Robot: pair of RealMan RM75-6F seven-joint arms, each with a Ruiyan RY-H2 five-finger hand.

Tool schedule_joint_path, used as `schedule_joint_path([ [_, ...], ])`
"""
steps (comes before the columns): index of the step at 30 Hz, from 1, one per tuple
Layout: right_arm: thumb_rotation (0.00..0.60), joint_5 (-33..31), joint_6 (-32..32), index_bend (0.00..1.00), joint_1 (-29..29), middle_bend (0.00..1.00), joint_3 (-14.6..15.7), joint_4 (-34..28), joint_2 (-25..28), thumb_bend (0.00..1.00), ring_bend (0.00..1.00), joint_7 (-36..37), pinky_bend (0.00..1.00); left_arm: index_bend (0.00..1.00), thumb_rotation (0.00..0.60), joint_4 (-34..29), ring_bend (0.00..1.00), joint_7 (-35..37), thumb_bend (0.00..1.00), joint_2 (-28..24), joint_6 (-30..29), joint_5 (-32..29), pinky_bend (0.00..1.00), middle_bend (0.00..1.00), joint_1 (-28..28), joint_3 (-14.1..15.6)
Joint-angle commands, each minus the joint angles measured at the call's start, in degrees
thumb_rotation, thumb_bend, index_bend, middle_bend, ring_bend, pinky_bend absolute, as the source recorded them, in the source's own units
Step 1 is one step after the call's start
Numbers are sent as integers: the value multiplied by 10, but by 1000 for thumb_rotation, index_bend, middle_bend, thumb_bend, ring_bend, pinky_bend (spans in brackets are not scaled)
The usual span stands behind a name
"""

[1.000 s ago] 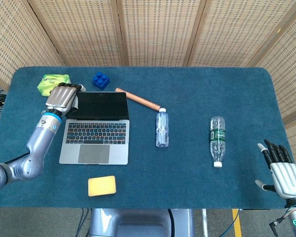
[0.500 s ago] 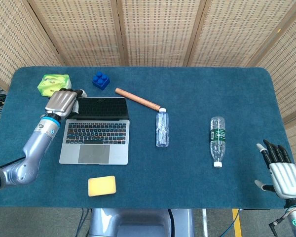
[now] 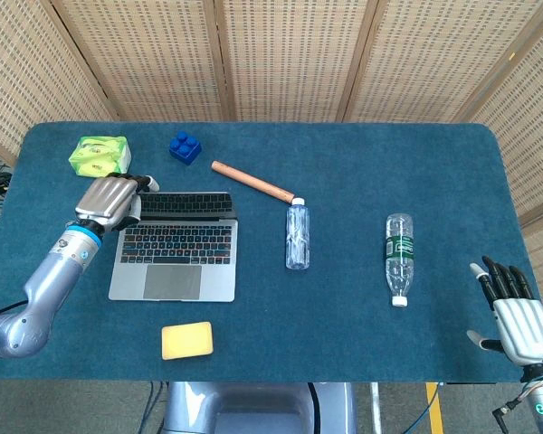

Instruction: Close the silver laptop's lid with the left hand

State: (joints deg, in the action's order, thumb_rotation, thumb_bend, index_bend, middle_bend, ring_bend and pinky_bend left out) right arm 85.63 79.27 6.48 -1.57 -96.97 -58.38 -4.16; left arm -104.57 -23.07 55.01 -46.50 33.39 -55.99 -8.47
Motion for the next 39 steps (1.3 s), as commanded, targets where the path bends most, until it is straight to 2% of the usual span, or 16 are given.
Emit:
schedule_joint_path([
  [1, 600, 1, 0, 0, 0, 0, 1, 0, 0, 0, 0, 0, 0, 283, 600, -13, 247, 9, 864, -10, 5, 11, 194, 336, 8, 4],
  [14, 600, 2, 0, 0, -1, 0, 2, -3, 0, 0, 0, -6, 0, 283, 600, -30, 247, 40, 861, -25, 27, 50, 194, 336, 31, 23],
  [28, 600, 5, 5, 0, -2, 0, 2, -4, 0, 0, 0, -9, 0, 283, 600, -74, 247, 114, 859, -60, 68, 121, 201, 336, 67, 21],
  [39, 600, 7, 7, 0, -3, 0, 3, -5, 1, 0, 0, -8, 0, 283, 600, -92, 247, 107, 861, -49, 58, 203, 201, 335, 104, 62],
])
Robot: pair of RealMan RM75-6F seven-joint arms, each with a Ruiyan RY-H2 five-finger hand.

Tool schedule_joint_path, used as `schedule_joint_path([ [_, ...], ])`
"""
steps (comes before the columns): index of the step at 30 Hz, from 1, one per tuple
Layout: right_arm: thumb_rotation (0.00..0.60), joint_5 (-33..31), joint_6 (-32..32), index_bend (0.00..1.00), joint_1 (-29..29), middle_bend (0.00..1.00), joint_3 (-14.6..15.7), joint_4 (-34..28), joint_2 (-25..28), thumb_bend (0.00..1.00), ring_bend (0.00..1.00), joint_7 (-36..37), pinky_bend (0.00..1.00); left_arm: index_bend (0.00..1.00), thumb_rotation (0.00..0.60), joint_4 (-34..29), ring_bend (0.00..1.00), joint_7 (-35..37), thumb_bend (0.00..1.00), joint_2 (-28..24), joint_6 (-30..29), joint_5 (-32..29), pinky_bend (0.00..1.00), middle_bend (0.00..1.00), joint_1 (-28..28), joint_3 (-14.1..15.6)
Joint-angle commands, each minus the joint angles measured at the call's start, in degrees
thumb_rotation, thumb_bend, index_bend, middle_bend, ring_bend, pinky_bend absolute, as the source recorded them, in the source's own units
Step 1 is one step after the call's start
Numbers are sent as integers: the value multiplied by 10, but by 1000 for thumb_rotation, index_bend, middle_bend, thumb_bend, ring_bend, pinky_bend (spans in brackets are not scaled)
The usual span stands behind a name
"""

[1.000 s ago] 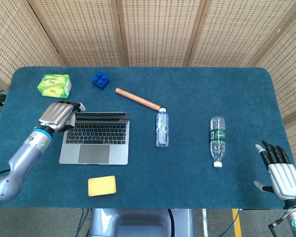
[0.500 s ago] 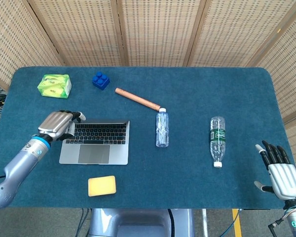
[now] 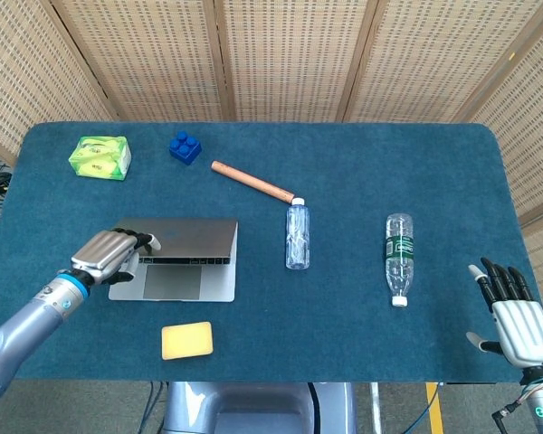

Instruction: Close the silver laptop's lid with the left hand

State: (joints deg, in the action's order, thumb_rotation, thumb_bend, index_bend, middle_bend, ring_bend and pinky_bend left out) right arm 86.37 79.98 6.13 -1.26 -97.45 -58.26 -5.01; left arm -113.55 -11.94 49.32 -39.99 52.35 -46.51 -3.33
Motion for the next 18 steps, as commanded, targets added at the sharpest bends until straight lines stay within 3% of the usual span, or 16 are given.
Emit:
schedule_joint_path([
  [1, 600, -1, 0, 0, 0, 0, 0, 0, 0, 0, 0, 1, 0, 283, 600, -2, 248, -6, 861, 12, -9, 18, 201, 335, 12, 14],
  [18, 600, -2, 4, 0, -3, 0, -2, -2, 5, 0, 0, 8, 0, 283, 600, 58, 247, -56, 855, 112, -42, 20, 201, 336, 35, 60],
])
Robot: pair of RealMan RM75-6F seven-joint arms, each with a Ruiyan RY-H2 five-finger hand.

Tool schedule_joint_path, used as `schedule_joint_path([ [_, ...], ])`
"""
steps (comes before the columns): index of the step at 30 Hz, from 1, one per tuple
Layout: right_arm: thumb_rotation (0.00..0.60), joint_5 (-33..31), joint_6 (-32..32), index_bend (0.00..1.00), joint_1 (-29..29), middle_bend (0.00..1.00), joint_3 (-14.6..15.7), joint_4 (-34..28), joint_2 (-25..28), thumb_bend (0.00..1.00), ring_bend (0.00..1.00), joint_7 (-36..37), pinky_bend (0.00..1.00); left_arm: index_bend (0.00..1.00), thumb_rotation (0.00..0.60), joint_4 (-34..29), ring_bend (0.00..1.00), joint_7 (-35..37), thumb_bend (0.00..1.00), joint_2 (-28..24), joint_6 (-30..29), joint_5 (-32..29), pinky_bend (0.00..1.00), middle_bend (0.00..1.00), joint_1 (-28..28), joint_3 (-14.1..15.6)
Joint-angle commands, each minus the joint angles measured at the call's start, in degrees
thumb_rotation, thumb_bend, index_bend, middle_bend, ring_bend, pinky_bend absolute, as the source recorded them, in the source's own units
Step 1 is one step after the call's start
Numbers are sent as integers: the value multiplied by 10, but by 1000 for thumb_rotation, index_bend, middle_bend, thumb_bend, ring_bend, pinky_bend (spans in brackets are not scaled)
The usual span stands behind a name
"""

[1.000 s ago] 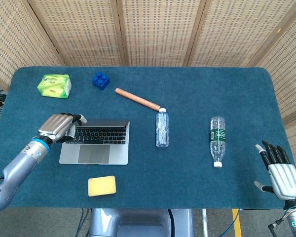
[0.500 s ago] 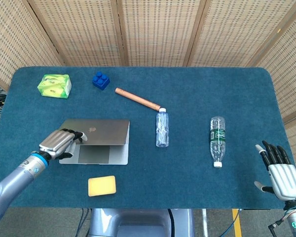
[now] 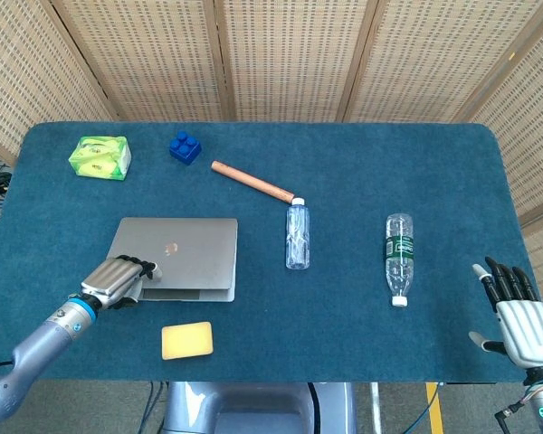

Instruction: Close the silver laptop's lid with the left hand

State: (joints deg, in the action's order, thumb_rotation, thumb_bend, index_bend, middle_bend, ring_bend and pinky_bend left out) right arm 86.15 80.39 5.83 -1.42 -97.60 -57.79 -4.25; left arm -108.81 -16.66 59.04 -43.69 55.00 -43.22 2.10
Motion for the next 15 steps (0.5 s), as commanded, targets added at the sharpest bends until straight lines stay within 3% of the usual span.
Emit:
schedule_joint_path([
  [1, 600, 0, 0, 0, 0, 0, 0, 0, 0, 0, 0, 0, 0, 284, 600, 14, 247, -13, 854, 21, -7, -8, 201, 335, 2, 7],
  [15, 600, -1, 1, 0, -1, 0, -1, 0, 2, 0, 0, 5, 0, 287, 600, 45, 245, -52, 853, 80, -20, -30, 201, 335, 4, 28],
])
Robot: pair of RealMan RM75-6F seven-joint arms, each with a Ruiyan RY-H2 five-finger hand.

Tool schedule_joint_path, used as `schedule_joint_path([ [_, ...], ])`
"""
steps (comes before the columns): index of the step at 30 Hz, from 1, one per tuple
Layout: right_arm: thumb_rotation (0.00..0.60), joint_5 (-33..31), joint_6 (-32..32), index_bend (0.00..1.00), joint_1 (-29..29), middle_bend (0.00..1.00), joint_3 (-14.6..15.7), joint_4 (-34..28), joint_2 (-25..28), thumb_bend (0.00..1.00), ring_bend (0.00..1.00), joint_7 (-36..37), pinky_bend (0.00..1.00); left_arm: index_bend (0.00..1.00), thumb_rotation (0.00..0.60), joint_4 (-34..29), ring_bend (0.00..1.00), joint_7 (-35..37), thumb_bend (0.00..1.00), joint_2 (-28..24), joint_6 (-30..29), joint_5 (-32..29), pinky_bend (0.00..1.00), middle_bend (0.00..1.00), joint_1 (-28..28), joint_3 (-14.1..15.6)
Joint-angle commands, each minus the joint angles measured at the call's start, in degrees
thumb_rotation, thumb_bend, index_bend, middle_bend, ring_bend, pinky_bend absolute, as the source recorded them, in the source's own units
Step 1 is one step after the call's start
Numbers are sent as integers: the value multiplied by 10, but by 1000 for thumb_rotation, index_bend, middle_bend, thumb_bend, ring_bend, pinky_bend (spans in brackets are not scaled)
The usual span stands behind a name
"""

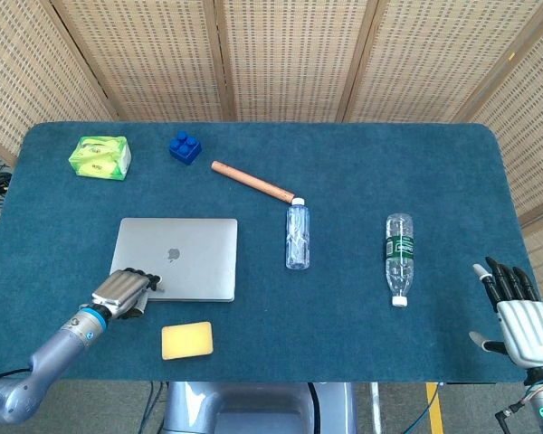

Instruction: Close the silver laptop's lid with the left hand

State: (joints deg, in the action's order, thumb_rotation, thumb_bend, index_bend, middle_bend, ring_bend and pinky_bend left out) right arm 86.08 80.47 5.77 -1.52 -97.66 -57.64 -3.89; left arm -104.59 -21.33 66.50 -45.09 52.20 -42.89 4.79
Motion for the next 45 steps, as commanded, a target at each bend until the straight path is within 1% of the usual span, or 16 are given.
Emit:
schedule_joint_path([
  [1, 600, -1, 1, 0, -1, 0, -1, 1, 1, 0, 0, 2, 0, 287, 600, 1, 245, -5, 852, 6, -12, -1, 201, 335, 2, 0],
  [4, 600, -1, 2, 0, -1, 0, -1, 1, 1, 0, 0, 4, 0, 287, 600, -7, 242, 2, 828, 0, -26, 5, 201, 323, 7, -5],
  [7, 600, 0, 4, 0, -2, 0, -2, 2, 1, 0, 0, 5, 0, 287, 600, -21, 224, 21, 717, -9, -53, 25, 201, 265, 21, -16],
  [8, 600, 0, 4, 0, -2, 0, -2, 2, 1, 0, 0, 5, 0, 287, 600, -32, 207, 33, 677, -16, -79, 43, 201, 236, 32, -24],
  [12, 600, 1, 4, 0, -2, 0, -1, 2, 1, 0, 0, 5, 0, 274, 600, -44, 160, 37, 568, -24, -127, 79, 199, 169, 55, -26],
  [15, 600, 2, 4, 0, -1, 0, -1, 1, 1, 0, 0, 4, 0, 144, 600, -46, 61, 15, 408, -22, -173, 107, 115, 46, 74, -22],
  [16, 600, 2, 4, 0, -1, 0, -1, 1, 1, 0, 0, 3, 0, 74, 600, -46, 25, 4, 333, -18, -194, 121, 61, 12, 84, -19],
  [17, 600, 3, 5, 0, -2, 0, -1, 1, 0, 0, 0, 3, 0, 27, 600, -46, 4, -7, 268, -14, -215, 133, 24, 0, 94, -16],
  [20, 600, 5, 5, 0, -2, 0, 0, 0, 0, 0, 0, 1, 0, 0, 600, -47, 0, -24, 153, 1, -266, 163, 0, 0, 120, -10],
  [21, 600, 5, 5, 0, -2, 0, 0, 0, 0, 0, 0, 1, 0, 0, 600, -47, 0, -27, 134, 9, -287, 181, 0, 0, 134, -4],
  [25, 600, 6, 5, 0, -2, 0, 0, 0, -1, 0, 0, -4, 0, 0, 600, -41, 0, -55, 111, 32, -349, 224, 0, 0, 180, 15],
  [29, 600, 11, 13, 0, -5, 0, 1, -4, -1, 0, 0, -11, 0, 0, 600, -11, 0, -97, 111, 68, -422, 263, 0, 0, 230, 28],
  [31, 600, 14, 19, 0, -7, 0, 1, -6, -2, 0, 0, -15, 0, 0, 600, -1, 0, -96, 111, 78, -444, 276, 0, 0, 253, 34],
  [35, 600, 20, 27, 0, -9, 0, 1, -7, -3, 0, 0, -22, 0, 0, 600, 3, 0, -81, 111, 69, -460, 295, 0, 0, 278, 44],
  [39, 600, 26, 31, 0, -11, 0, 2, -11, -3, 0, 0, -28, 0, 0, 600, -13, 0, -69, 112, 48, -474, 306, 0, 0, 300, 47],
  [45, 600, 35, 31, 0, -11, 0, 6, -15, -5, 0, 0, -37, 0, 0, 600, -12, 0, -47, 113, 32, -471, 314, 0, 0, 313, 40],
])
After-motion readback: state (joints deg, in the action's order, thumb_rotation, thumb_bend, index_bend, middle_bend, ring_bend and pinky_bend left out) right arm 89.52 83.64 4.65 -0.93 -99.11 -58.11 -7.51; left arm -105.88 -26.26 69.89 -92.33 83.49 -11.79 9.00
